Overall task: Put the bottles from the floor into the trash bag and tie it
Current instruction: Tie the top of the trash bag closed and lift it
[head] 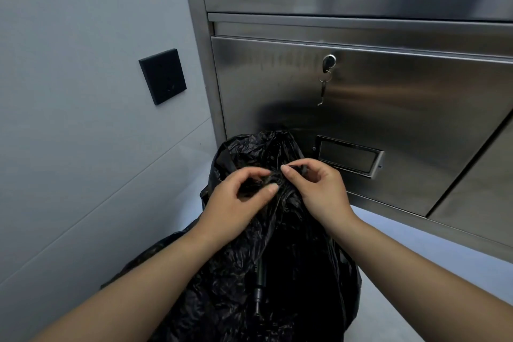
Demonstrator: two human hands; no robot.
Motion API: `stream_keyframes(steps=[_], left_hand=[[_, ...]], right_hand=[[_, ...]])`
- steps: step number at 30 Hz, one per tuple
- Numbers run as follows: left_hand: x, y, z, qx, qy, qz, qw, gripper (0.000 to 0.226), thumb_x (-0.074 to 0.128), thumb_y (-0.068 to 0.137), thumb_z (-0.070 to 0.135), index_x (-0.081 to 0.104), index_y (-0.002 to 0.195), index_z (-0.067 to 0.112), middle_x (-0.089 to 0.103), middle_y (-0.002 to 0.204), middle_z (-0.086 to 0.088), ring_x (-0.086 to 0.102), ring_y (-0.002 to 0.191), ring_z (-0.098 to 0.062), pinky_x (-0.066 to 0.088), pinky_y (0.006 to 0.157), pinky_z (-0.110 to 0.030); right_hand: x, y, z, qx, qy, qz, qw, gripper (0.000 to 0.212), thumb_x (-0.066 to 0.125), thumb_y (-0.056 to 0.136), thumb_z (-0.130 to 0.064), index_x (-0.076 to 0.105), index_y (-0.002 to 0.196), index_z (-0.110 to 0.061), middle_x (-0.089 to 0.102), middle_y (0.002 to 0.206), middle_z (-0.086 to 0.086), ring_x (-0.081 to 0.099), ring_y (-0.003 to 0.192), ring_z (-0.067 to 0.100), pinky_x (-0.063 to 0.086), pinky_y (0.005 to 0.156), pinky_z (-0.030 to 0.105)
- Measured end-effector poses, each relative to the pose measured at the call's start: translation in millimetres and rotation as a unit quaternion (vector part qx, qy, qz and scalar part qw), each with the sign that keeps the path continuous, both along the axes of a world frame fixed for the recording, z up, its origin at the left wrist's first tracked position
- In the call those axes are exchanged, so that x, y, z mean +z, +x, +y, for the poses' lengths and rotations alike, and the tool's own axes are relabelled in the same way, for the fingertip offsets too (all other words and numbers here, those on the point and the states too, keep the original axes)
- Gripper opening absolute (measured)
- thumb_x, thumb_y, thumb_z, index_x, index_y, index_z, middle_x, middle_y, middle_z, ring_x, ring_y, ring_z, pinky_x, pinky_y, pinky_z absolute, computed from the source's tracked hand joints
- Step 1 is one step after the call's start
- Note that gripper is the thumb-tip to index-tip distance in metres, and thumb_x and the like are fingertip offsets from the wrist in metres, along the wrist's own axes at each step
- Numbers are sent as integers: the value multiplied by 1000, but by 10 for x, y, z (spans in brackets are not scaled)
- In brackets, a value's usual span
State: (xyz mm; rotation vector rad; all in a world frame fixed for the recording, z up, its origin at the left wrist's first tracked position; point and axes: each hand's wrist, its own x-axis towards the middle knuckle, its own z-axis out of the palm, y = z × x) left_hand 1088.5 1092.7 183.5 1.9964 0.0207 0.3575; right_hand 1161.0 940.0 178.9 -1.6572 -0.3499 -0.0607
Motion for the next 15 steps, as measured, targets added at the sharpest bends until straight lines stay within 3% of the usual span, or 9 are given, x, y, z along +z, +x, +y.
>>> stream_keyframes(steps=[2, 5, 9, 12, 15], left_hand=[[2, -32, -29, -8, 69, -38, 997, 50, 68, 63, 65, 55, 110, 53, 58, 101, 22, 54, 104, 4, 45, 85, -12], [-4, -60, -53, -17, 117, -78, 990, 45, 70, 70, 52, 59, 113, 49, 56, 99, 18, 55, 101, 1, 38, 85, -6], [-42, -43, -11, 10, 148, -86, 985, 30, 71, 76, 39, 65, 105, 42, 60, 95, 22, 57, 96, 5, 37, 83, -3], [-56, 1, 67, 64, 111, -75, 989, 22, 70, 76, 39, 63, 95, 49, 62, 95, 23, 56, 96, 10, 37, 80, -1], [-48, 62, 144, 107, 58, -64, 990, 24, 71, 77, 33, 61, 89, 51, 64, 97, 19, 58, 96, 8, 39, 79, -2]], right_hand=[[4, -5, 8, -5, -7, -2, 1000, 4, 74, 75, -37, 71, 73, -36, 59, 57, -4, 52, 58, 6, 44, 57, 24], [-4, -21, 13, -3, -25, -2, 1000, 6, 73, 75, -40, 71, 75, -34, 61, 67, 17, 51, 60, 11, 45, 60, 29], [-25, -4, -12, 45, -14, 12, 999, 12, 74, 76, -34, 68, 86, -31, 54, 55, -11, 48, 54, 2, 41, 57, 17], [-60, -12, -46, 132, -3, 50, 990, 45, 73, 66, -48, 58, 106, -34, 68, 77, -11, 61, 65, 8, 51, 71, 25], [-133, -58, -94, 196, -67, 36, 978, 77, 72, 55, -65, 46, 124, -43, 67, 103, -9, 65, 89, 5, 50, 85, 21]])
